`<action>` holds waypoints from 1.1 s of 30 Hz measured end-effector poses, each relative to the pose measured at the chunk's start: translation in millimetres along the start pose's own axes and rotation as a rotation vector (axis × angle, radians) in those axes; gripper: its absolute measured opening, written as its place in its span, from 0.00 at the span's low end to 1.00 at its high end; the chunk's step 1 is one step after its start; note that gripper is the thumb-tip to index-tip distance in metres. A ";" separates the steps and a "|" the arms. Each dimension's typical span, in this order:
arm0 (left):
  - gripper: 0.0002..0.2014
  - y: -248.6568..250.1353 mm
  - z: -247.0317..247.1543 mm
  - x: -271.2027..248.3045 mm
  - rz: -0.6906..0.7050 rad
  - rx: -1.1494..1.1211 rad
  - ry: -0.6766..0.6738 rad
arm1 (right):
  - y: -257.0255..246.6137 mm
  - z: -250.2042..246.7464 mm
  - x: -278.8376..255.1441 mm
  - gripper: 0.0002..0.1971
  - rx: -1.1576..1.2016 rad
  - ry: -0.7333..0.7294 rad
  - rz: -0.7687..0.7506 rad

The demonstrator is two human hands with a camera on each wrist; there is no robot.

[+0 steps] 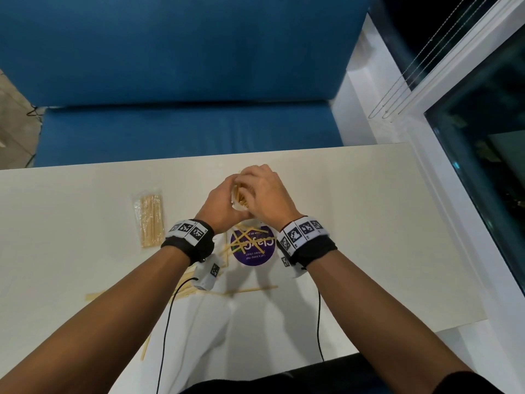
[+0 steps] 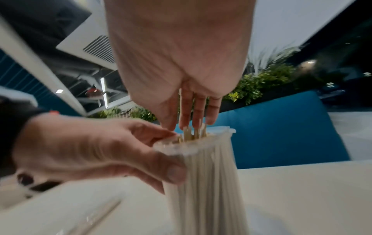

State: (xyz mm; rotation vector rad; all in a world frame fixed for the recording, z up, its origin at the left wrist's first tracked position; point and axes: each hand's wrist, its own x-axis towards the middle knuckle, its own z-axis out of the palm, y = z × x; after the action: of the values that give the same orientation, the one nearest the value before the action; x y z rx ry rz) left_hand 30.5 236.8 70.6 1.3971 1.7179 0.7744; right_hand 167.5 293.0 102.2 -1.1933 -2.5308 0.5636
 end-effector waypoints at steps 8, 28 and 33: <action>0.48 -0.1 0.5 1.2 -0.029 -0.003 -0.002 | 9.6 -4.4 4.6 0.11 -0.185 0.068 -0.011; 0.46 3.7 1.0 -3.0 -0.027 0.003 0.004 | 9.6 -8.9 -14.0 0.11 -0.143 -0.019 -0.158; 0.46 4.9 -1.9 -4.3 -0.048 0.035 -0.004 | 11.2 -9.5 -14.8 0.11 -0.276 -0.215 -0.177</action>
State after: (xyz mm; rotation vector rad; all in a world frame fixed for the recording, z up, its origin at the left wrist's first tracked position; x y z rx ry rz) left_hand 31.7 233.7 76.5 1.3740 1.7630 0.7179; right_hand 188.1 290.1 104.1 -1.0233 -2.9369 0.3221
